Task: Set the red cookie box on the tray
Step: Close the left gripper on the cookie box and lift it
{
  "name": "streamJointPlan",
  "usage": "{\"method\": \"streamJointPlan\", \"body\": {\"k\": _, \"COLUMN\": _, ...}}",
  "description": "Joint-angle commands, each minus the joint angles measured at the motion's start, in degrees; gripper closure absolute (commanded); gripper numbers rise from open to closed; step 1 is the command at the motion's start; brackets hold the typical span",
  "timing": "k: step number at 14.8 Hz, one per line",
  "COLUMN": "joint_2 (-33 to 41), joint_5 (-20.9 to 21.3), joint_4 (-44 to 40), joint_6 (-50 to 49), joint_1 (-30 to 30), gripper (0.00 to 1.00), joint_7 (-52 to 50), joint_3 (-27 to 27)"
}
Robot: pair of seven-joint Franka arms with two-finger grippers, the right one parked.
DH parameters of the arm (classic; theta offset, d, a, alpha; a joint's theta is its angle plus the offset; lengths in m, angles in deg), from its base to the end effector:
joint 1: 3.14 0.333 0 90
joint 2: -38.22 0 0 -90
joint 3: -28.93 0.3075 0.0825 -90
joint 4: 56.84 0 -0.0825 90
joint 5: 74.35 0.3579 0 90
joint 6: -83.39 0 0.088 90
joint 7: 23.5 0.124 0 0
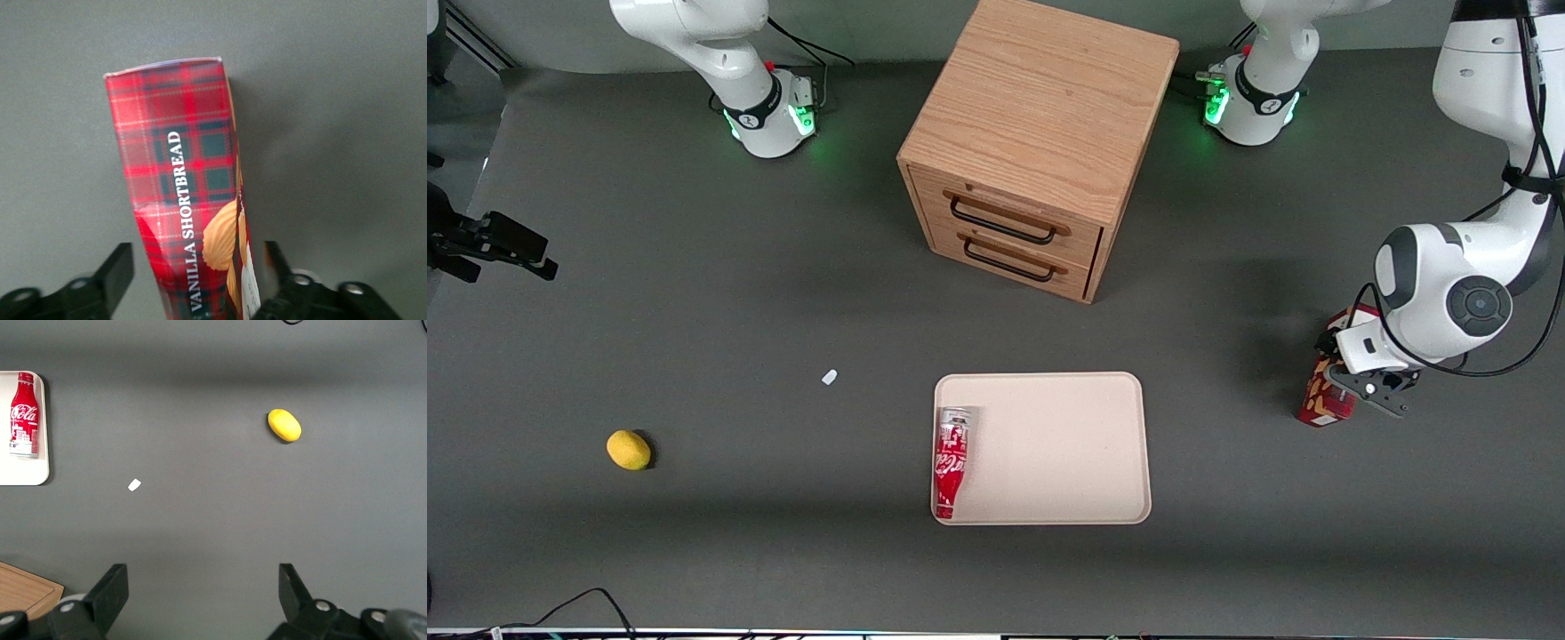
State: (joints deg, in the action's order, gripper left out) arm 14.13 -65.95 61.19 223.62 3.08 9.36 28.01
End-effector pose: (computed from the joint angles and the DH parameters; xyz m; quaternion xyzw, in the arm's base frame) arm 0.5671 0.0544 0.2215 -0.9552 0.2924 0.0293 0.0350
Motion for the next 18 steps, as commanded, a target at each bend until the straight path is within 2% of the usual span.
{"method": "streamJointPlan", "body": {"k": 1, "joint_2": 1.06, "joint_5": 0.39, "joint_4": 0.45, "joint_6": -0.66, "joint_1": -0.06, "gripper": 1.00, "joint_7": 0.63, "joint_3": 0.13}}
{"method": "streamJointPlan", "body": {"k": 7, "joint_2": 2.54, "joint_5": 0.04, "joint_4": -0.34, "joint_6": -2.23, "joint_1": 0.46, "gripper": 1.00, "joint_7": 0.72, "joint_3": 0.13}}
{"method": "streamJointPlan", "body": {"k": 12, "joint_2": 5.27, "joint_5": -1.01, "joint_4": -9.29, "joint_6": -16.97, "joint_1": 0.38, "gripper": 1.00, "joint_7": 0.02, "joint_3": -0.05}}
{"method": "streamJointPlan", "body": {"k": 14, "joint_2": 6.24, "joint_5": -5.04, "joint_4": -13.42, "joint_6": -22.77, "joint_1": 0.03, "gripper": 1.00, "joint_7": -0.33, "joint_3": 0.04}}
{"method": "streamJointPlan", "body": {"k": 15, "joint_2": 6.68, "joint_5": -5.58, "joint_4": -15.87, "joint_6": -25.85, "joint_1": -0.15, "gripper": 1.00, "joint_7": -0.94, "joint_3": 0.04}}
{"method": "streamJointPlan", "body": {"k": 18, "joint_2": 6.07, "joint_5": -5.67, "joint_4": -25.71, "joint_6": -36.31, "joint_1": -1.55, "gripper": 1.00, "joint_7": -8.56, "joint_3": -0.40}}
